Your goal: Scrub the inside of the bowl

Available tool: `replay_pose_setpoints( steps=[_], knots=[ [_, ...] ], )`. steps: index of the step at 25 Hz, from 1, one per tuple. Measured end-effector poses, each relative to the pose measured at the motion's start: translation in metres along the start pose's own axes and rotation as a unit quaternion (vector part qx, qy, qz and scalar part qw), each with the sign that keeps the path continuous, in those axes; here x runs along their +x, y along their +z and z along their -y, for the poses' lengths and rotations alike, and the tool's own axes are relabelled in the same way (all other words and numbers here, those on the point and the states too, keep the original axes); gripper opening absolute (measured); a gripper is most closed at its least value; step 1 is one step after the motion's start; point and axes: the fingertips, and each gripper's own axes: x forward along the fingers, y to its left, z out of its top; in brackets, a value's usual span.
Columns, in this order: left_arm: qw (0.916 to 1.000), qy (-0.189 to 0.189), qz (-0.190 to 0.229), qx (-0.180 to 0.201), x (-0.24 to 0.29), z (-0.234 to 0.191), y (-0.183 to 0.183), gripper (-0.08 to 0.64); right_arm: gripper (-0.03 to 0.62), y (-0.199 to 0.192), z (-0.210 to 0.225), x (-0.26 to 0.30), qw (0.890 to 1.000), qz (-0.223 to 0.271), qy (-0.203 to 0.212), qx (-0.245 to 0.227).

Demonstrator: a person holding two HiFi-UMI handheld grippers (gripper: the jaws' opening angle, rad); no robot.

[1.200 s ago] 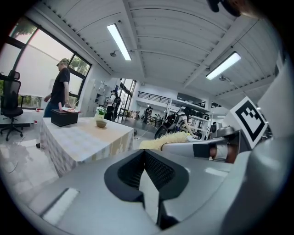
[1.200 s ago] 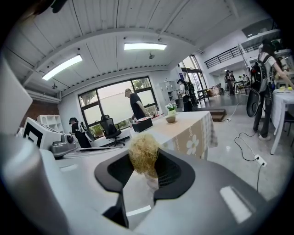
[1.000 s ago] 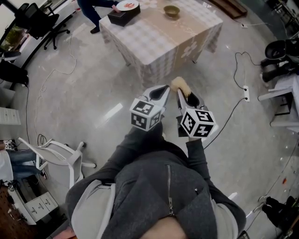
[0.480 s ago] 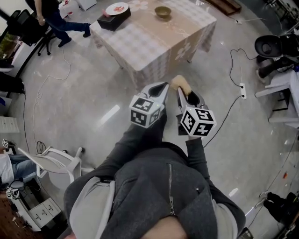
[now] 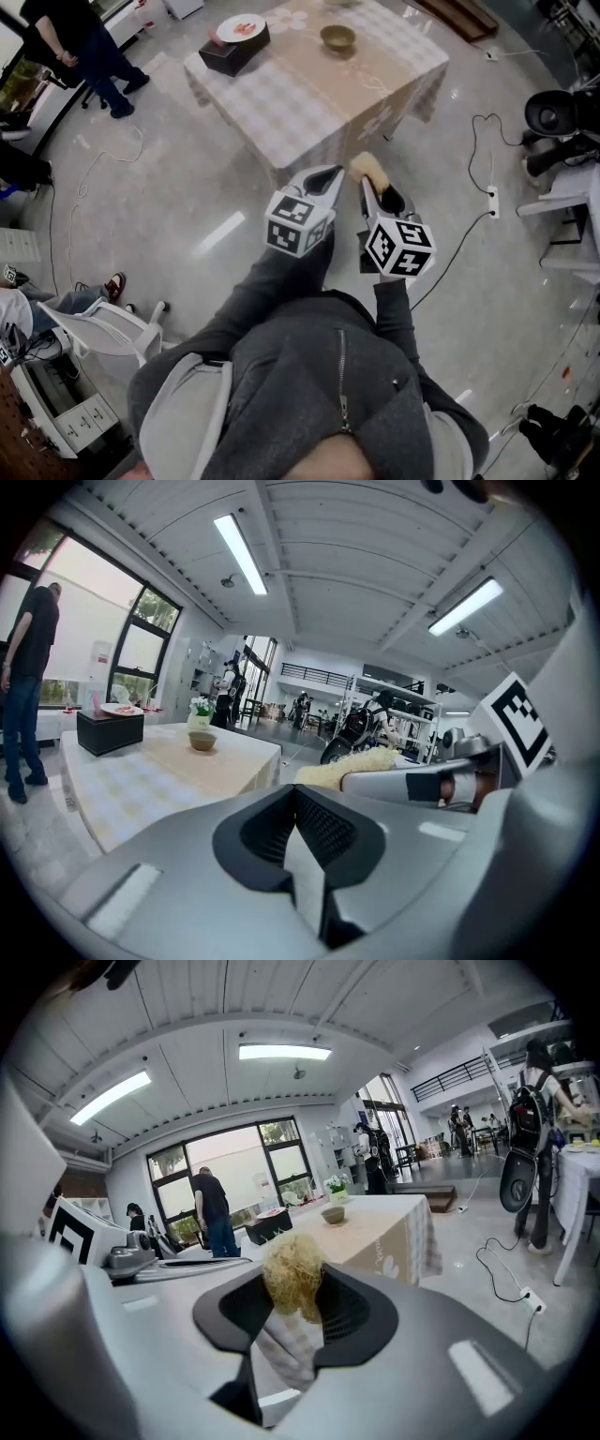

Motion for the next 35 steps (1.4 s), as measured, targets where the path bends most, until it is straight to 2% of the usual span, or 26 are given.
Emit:
replay_pose_setpoints(
  steps=[19,26,35],
  knots=[
    [0.9994,0.026,0.004,-0.021,0.117,-0.115,0.079,0.009,0.126,0.093,0.055,0.148,1.0,-0.016,0.01,-0.003],
    [0.9992,0.03,-0.002,-0.026,0.166,-0.16,0.095,0.009,0.126,0.116,0.073,0.208,1.0,-0.026,0.016,-0.007],
    [0.9988,0.03,-0.009,-0.037,0.213,-0.195,0.104,0.009,0.126,0.133,0.099,0.26,0.999,-0.037,0.013,-0.003]
  ],
)
